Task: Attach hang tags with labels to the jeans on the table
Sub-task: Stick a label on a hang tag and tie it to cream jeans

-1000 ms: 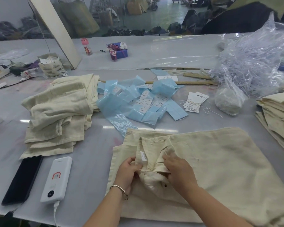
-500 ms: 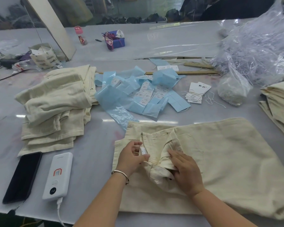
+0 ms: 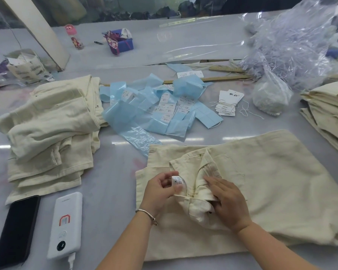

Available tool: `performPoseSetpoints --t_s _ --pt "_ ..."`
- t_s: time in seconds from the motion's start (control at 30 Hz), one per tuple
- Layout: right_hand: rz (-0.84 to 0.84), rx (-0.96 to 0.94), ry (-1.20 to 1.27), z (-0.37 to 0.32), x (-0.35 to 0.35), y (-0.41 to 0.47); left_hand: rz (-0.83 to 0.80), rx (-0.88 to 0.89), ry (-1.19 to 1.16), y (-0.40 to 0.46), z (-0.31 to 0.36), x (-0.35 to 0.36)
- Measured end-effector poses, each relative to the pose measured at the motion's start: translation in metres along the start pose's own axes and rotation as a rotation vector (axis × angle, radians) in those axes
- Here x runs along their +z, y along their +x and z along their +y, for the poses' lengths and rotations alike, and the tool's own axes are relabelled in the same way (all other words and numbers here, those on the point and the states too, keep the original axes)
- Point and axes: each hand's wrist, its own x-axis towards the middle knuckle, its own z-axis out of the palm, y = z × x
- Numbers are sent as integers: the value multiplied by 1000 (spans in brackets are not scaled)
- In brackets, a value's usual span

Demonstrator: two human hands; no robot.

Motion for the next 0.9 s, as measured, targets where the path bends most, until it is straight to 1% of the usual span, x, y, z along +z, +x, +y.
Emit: performPoseSetpoints --t_s 0.17,0.27,0.33,0.37,0.43,0.5,0.53,0.6,0.67,0.7,0.77,0.87,0.9 --pt "70 65 -32 2 5 -3 -112 -54 -173 6 -2 -4" --pt "67 106 -46 -2 2 -1 -167 -92 -222 12 1 -10" --pt "49 123 -51 -5 0 2 -168 -120 -200 18 2 -16" --pt "39 160 -22 -7 -1 4 -152 -125 -145 21 4 -20" --pt "20 345 140 -14 -5 13 -68 -113 -1 31 6 -31" --pt "-16 554 383 -23 -12 31 132 -59 121 48 10 -47" --pt "-13 606 503 -31 -15 43 256 -30 160 58 13 -58" --pt "33 607 661 -49 -22 72 481 -2 167 81 20 -80" --pt "66 568 739 -68 -22 101 646 -6 175 107 30 -103" --pt "69 550 760 -75 -20 114 697 -21 199 120 35 -113" --pt "37 540 789 -84 -11 141 733 -25 205 147 47 -129" --pt "-76 565 788 -87 13 178 715 53 45 183 67 -143" --pt "-117 577 764 -87 22 188 709 52 18 194 73 -146"
